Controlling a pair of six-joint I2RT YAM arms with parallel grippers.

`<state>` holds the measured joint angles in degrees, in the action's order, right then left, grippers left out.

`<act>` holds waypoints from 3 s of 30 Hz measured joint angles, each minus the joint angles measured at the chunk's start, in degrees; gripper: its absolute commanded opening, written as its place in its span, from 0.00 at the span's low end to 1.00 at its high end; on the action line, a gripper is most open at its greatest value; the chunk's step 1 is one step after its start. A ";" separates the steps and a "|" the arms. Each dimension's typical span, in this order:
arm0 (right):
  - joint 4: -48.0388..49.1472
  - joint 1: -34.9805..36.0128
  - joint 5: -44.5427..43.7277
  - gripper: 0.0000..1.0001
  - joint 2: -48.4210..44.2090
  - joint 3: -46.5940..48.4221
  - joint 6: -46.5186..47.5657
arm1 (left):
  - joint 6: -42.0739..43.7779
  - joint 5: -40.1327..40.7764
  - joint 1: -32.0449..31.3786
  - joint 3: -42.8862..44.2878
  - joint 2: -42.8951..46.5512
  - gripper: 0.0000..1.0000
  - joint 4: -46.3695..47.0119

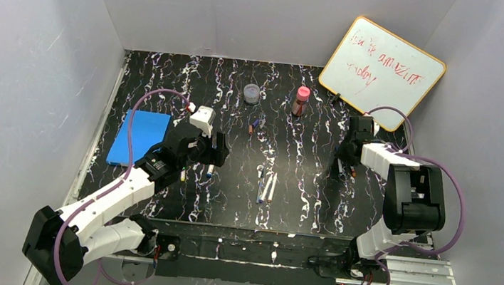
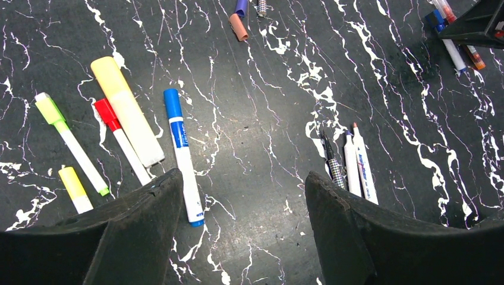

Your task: Open the pen caps

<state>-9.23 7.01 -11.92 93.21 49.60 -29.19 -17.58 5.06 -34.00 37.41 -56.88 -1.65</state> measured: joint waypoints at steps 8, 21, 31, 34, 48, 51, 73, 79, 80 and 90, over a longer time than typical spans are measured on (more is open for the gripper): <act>-1.55 3.23 -0.98 0.30 0.28 0.52 -0.81 | -0.02 -0.04 -0.22 0.00 0.00 0.72 0.02; -4.55 4.28 -2.89 0.01 3.17 4.31 -0.28 | 0.00 -0.02 -0.24 0.00 0.00 0.71 0.09; -10.25 11.80 2.60 0.01 -8.52 4.17 0.74 | -0.31 1.14 -0.72 0.00 0.00 0.69 -0.11; -9.46 15.17 8.61 0.01 -18.45 3.41 2.05 | -1.33 1.16 -0.74 0.02 0.07 0.72 -0.11; 1.36 33.44 29.07 0.01 -37.59 -5.33 -0.52 | -19.19 -12.66 -4.17 10.43 -6.05 0.72 9.84; 4.22 36.06 28.02 0.01 -38.21 -6.36 -1.11 | -23.15 -14.99 -5.31 10.49 -7.56 0.71 13.27; 10.58 40.65 18.03 0.01 -37.66 -6.93 -2.16 | -30.03 -18.03 -8.57 10.49 -10.21 0.40 15.10; 10.56 40.83 16.87 0.01 -37.29 -6.91 -2.16 | -30.01 -18.01 -8.63 10.49 -10.23 0.29 14.64; 10.58 40.85 16.76 0.01 -37.27 -6.88 -2.16 | -30.03 -18.01 -8.68 10.49 -10.23 0.27 14.58; 10.49 41.22 16.55 0.01 -37.24 -6.86 -2.14 | -29.99 -18.01 -9.01 10.49 -10.84 0.35 14.49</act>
<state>1.26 48.23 4.62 55.96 42.74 -31.33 -47.57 -12.95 -43.00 47.90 -67.72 12.84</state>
